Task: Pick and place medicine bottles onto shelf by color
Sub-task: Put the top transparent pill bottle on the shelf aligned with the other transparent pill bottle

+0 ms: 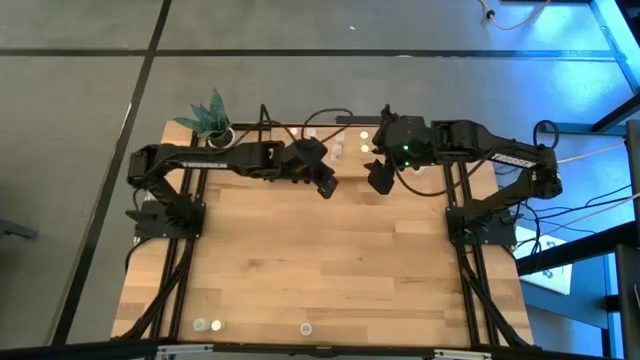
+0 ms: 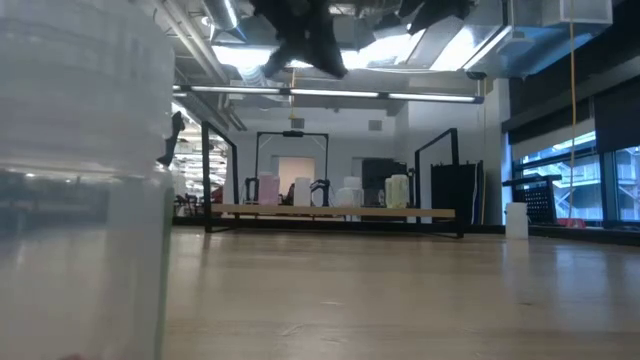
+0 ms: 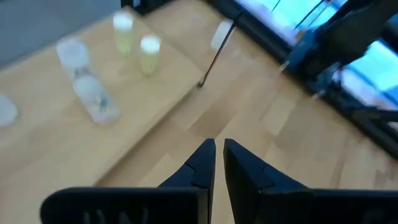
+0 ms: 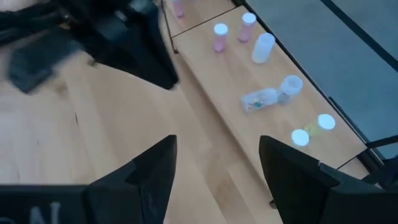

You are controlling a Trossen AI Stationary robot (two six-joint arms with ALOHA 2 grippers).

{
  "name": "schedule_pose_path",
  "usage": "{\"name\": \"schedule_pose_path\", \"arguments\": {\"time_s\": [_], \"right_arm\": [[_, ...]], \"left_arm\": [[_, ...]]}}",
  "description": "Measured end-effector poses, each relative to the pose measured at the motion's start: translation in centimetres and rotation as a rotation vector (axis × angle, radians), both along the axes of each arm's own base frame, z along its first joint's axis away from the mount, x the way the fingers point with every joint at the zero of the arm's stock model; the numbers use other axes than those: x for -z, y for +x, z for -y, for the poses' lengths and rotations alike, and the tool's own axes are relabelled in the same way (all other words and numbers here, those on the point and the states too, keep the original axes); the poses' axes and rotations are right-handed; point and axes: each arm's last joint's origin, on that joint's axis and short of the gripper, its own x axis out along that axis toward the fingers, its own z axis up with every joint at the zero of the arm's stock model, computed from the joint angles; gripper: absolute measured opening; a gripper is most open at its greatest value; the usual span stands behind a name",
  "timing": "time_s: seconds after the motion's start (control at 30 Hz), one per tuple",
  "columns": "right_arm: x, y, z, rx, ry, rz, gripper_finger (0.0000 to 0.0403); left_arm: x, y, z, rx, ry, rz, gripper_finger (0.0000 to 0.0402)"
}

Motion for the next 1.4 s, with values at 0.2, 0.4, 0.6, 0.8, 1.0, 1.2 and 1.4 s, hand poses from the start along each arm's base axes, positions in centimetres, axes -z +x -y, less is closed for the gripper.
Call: {"name": "schedule_pose_path", "arguments": {"time_s": [0.2,0.4,0.6,0.8,1.0,1.2,1.4], "right_arm": [[0.0,0.1,0.0,-0.020,-0.016,-0.010,0.0229],[0.1,0.1,0.0,-0.020,-0.016,-0.011,0.0229],[0.0,0.1,0.0,-0.019,-0.016,-0.002,0.0229],[0.0,0.1,0.0,-0.019,-0.016,0.002,0.0229],[0.0,0.2,0.0,-0.019,-0.016,0.004,0.0229],[0.0,0.2,0.0,-0.018,-0.015,0.004,0.0229],[0.0,0.2,0.0,-0.018,-0.015,0.004,0.0229]], "left_arm": [[2.6,1.5,-0.7,-0.024,-0.016,-0.061,0.0027],[4.0,3.1,-1.0,-0.031,-0.006,-0.029,0.0027],[5.7,3.9,-1.7,-0.101,-0.069,-0.031,0.0027],[6.0,3.9,-2.8,-0.143,-0.080,-0.030,0.0027],[6.1,3.6,-3.3,-0.173,-0.067,-0.047,0.0028],[6.1,3.7,-3.1,-0.195,-0.074,-0.041,0.0027],[6.2,3.6,-3.2,-0.172,-0.049,-0.061,0.0028]]}}
